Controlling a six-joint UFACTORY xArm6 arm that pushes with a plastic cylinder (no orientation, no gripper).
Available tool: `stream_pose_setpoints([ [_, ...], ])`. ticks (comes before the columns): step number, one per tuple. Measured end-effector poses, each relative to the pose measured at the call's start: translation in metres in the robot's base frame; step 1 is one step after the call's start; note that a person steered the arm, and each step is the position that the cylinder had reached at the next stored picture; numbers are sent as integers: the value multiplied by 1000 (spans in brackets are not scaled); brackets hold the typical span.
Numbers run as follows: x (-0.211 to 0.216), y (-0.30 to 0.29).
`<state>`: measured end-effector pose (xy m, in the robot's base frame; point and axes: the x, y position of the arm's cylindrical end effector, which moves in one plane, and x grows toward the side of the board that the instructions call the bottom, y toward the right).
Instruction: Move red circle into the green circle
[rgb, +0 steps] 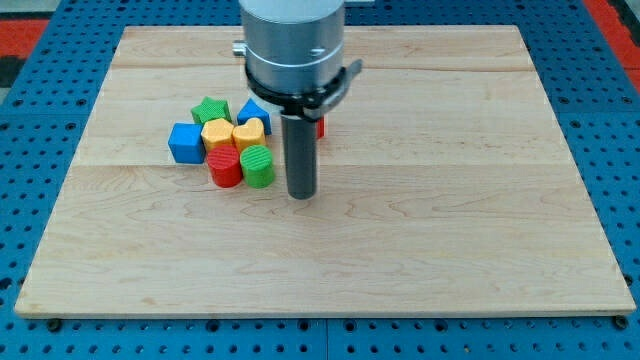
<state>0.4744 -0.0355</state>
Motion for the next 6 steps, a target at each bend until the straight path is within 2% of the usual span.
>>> stream_pose_setpoints([
  [1,-34,-44],
  [2,2,-31],
  [3,27,-45],
  [4,6,-128],
  [5,-9,-160],
  [6,-9,-162],
])
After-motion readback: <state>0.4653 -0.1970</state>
